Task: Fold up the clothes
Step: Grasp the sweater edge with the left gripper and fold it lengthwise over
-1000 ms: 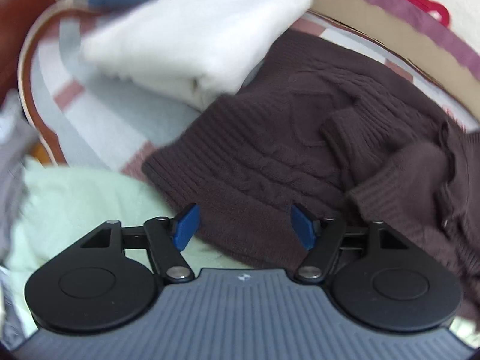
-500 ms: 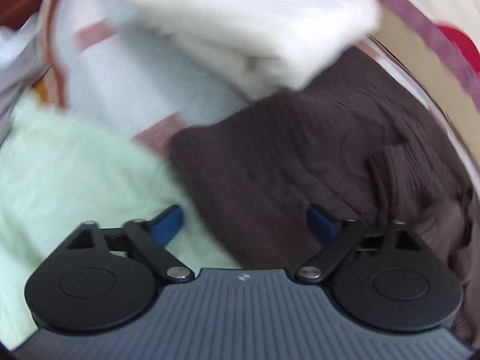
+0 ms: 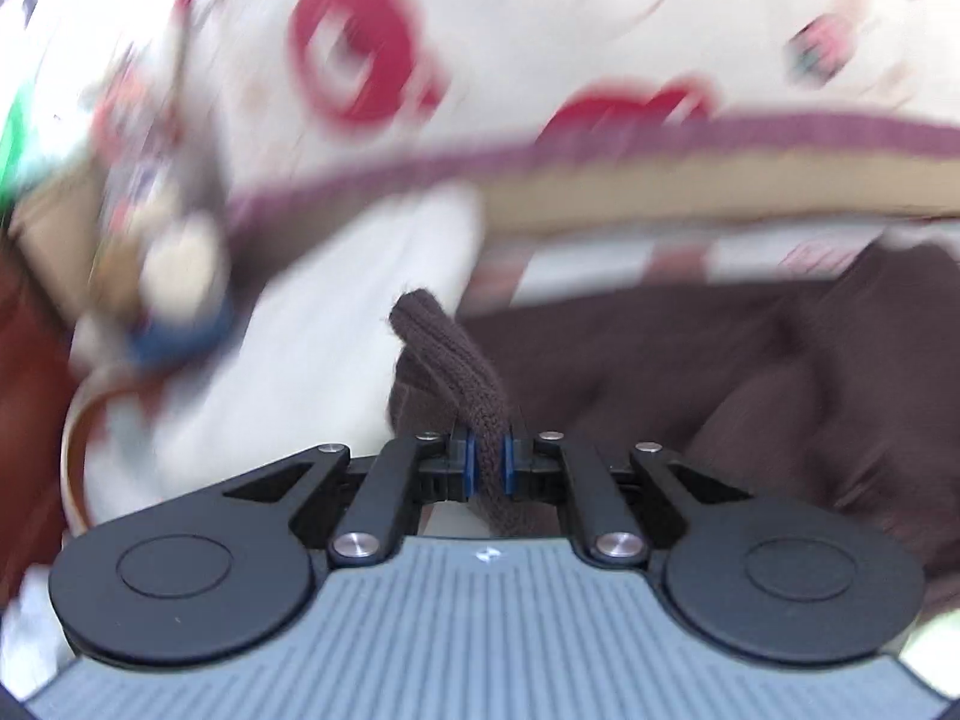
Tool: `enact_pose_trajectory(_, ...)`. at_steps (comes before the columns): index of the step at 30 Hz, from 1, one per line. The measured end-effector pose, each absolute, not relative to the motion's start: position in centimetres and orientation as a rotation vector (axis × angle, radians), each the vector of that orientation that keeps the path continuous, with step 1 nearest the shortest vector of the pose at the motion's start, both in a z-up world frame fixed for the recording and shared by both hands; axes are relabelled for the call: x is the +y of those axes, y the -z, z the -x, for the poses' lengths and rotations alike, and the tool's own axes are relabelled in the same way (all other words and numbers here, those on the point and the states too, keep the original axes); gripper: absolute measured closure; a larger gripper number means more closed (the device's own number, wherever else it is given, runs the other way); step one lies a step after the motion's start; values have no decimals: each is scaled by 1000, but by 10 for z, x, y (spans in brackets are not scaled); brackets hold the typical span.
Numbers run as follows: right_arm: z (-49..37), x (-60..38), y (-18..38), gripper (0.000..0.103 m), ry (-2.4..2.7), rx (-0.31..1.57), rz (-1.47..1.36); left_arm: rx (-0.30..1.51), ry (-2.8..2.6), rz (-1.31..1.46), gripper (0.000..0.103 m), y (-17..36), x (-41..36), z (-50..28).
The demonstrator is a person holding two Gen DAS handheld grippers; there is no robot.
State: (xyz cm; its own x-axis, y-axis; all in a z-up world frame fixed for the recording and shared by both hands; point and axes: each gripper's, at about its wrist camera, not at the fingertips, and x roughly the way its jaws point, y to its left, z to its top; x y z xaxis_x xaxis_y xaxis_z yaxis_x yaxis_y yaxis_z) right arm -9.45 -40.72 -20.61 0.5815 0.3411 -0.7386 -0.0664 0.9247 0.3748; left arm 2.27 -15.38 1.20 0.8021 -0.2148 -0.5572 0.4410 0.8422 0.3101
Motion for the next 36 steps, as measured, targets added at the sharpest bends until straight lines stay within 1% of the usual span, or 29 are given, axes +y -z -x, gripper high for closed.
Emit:
enact_pose_trajectory(3,114,-465,206,37,-156,845,-633,418,529,-456,96,-48,-201,-2)
enact_pose_trajectory(6,142,-529,222,37,-13,731,-976,368,785,-416,96,-77,-251,33)
enact_pose_trajectory(7,153,-551,230,35,45,683,-1092,352,880,-434,96,-81,-266,47)
enact_pose_trajectory(9,177,-586,252,35,46,542,-1371,419,1074,-427,96,-75,-291,70)
enact_pose_trajectory(10,189,-603,264,35,41,463,-1510,494,1161,-408,96,-65,-304,77)
enact_pose_trajectory(11,199,-614,270,35,28,411,-1581,586,1205,-389,96,-47,-315,76)
enact_pose_trajectory(14,210,-617,263,34,54,424,-1529,804,1229,-355,96,8,-336,58)
enact_pose_trajectory(16,205,-611,263,33,33,493,-1490,918,1226,-309,96,32,-335,39)
enact_pose_trajectory(17,200,-607,265,33,15,529,-1485,945,1228,-292,96,37,-331,31)
enact_pose_trajectory(21,177,-590,267,33,-67,634,-1444,956,1257,-295,96,35,-325,32)
enact_pose_trajectory(25,164,-576,270,33,-172,670,-1475,981,1192,-325,94,35,-323,33)
enact_pose_trajectory(27,163,-574,268,33,-149,694,-1444,997,1182,-280,94,36,-316,26)
enact_pose_trajectory(30,158,-575,263,33,-150,671,-1414,994,1232,-236,94,30,-309,25)
enact_pose_trajectory(33,155,-576,262,33,-167,667,-1413,959,1301,-306,94,29,-310,36)
enact_pose_trajectory(36,152,-570,268,33,-158,708,-1416,1030,1273,-350,94,44,-312,34)
